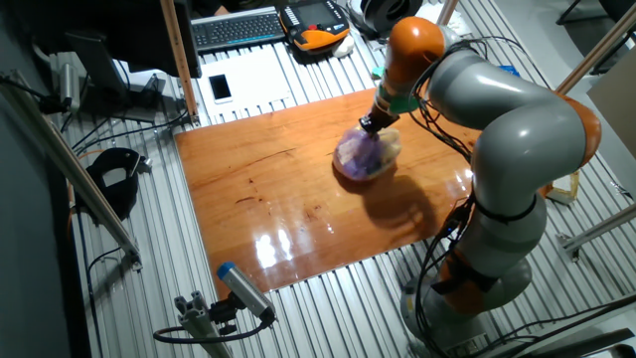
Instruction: Pick up a bag of things
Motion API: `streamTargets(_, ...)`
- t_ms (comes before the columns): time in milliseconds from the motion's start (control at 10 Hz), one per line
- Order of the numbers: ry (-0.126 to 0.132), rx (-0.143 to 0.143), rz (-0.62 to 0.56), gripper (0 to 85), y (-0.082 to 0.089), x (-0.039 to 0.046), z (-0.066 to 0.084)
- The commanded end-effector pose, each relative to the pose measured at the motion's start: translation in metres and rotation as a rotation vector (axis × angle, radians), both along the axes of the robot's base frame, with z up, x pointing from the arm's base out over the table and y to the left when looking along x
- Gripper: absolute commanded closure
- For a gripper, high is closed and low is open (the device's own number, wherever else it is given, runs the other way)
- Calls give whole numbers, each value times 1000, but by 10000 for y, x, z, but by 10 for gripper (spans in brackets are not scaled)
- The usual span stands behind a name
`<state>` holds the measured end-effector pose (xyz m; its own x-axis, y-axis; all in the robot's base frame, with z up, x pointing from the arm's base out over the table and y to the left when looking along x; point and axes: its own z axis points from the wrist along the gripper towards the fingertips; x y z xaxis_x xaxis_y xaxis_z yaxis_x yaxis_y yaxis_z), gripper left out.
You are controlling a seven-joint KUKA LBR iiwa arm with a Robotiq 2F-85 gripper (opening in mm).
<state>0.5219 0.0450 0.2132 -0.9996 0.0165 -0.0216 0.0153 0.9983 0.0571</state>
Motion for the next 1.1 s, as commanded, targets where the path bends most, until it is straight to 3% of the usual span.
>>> streamTargets(0, 2, 0, -2, 850, 38, 5, 27)
streamTargets(200, 3, 0, -8, 850, 113, 15, 110)
streamTargets(400, 4, -1, -4, 850, 92, 37, 237)
streamTargets(600, -7, -6, 2, 850, 73, 28, 262)
streamTargets(1000, 0, -23, 22, 850, -10, -71, 415)
